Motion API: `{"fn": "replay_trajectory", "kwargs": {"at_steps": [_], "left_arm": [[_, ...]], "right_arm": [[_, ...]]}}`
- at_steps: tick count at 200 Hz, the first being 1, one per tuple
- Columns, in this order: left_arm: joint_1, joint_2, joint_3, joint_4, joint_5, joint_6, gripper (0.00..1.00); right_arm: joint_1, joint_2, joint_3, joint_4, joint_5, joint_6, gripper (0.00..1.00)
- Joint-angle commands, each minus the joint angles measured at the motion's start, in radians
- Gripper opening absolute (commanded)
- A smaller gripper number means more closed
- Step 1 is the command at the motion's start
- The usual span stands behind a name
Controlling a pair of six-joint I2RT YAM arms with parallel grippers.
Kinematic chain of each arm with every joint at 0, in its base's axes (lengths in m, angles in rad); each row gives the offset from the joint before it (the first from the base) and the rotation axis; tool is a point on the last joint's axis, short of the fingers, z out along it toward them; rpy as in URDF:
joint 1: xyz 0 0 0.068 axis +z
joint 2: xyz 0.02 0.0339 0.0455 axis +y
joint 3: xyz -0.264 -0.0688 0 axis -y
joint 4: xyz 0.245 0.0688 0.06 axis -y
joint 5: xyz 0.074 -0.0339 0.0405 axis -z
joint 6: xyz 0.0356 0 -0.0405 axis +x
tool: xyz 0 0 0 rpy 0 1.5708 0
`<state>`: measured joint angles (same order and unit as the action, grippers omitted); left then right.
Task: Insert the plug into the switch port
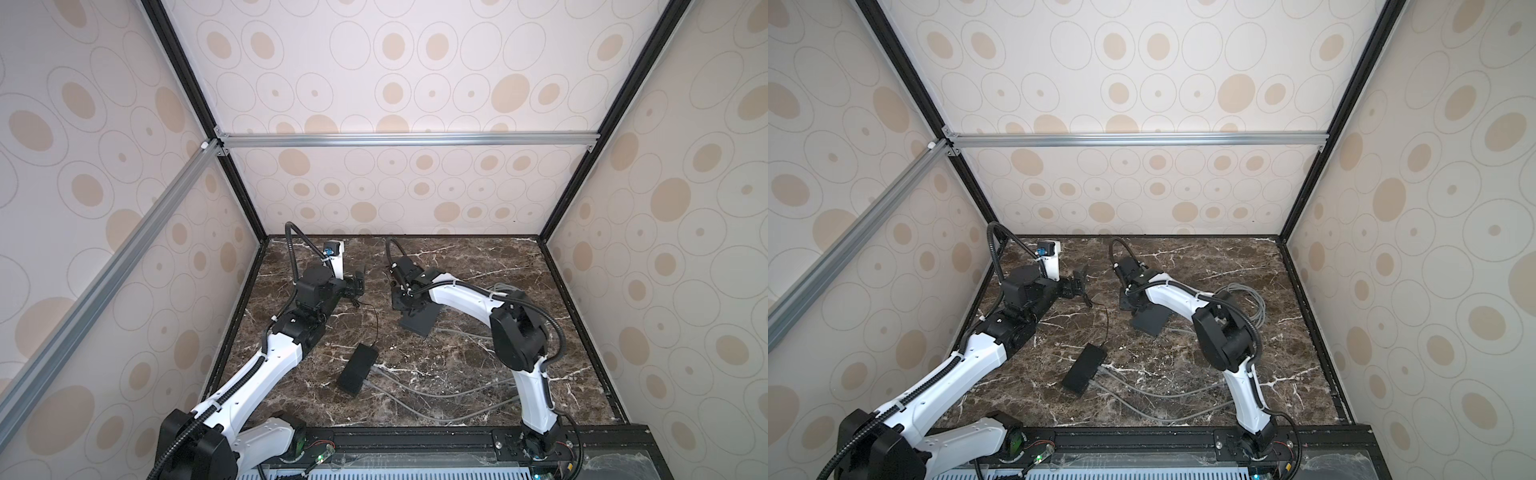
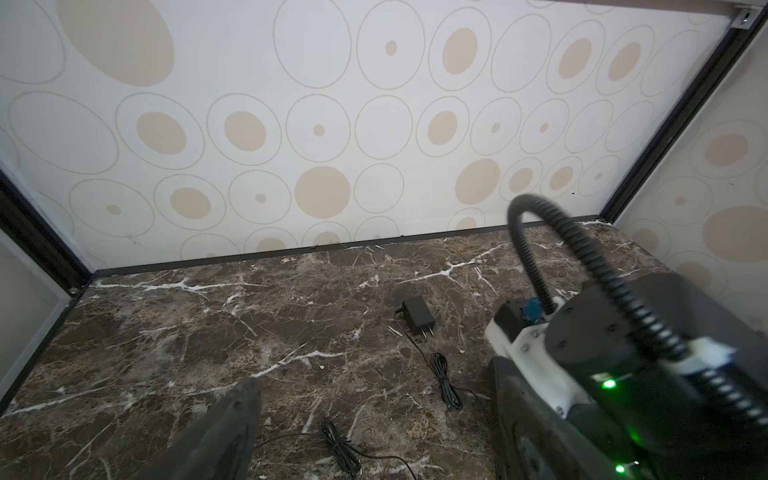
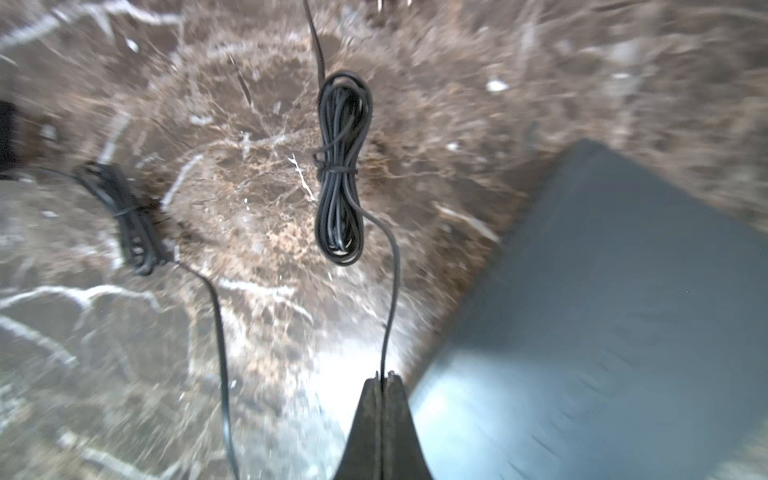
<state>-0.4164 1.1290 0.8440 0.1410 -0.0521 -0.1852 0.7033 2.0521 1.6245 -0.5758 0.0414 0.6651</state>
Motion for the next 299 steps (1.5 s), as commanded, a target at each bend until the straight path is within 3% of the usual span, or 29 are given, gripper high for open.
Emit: {"fn": "replay_trajectory", "kwargs": {"at_steps": [1, 28, 88, 113, 133, 174, 238, 299], "left_arm": [[-0.002, 0.016, 0.041, 0.010, 0.061, 0.016, 0.81], [-0.004, 0.064, 0.056, 0.017, 0.178, 0.009, 0.68], [-0.032, 0.315, 0.192, -0.071, 0.579, -0.017, 0.72], [-0.067, 0.349, 0.226, -0.134, 0.600, 0.028, 0.79], [-0.089, 0.371, 0.247, -0.173, 0.617, 0.059, 0.78], [-0.104, 0.442, 0.292, -0.225, 0.708, 0.064, 0.61], [-0.121, 0.482, 0.318, -0.260, 0.778, 0.072, 0.59], [-0.130, 0.508, 0.335, -0.280, 0.754, 0.064, 0.45]], "right_arm": [[-0.017, -0.096, -0.108, 0.073, -0.069, 0.002, 0.00], [-0.037, -0.199, -0.257, 0.138, -0.121, 0.015, 0.00], [-0.063, -0.389, -0.501, 0.343, -0.186, 0.104, 0.00], [-0.067, -0.447, -0.551, 0.417, -0.166, 0.153, 0.00], [-0.071, -0.493, -0.579, 0.459, -0.110, 0.186, 0.00], [-0.079, -0.582, -0.615, 0.529, -0.030, 0.222, 0.00], [-0.080, -0.623, -0.648, 0.681, -0.066, 0.209, 0.00], [-0.079, -0.608, -0.650, 0.738, -0.123, 0.228, 0.00]]}}
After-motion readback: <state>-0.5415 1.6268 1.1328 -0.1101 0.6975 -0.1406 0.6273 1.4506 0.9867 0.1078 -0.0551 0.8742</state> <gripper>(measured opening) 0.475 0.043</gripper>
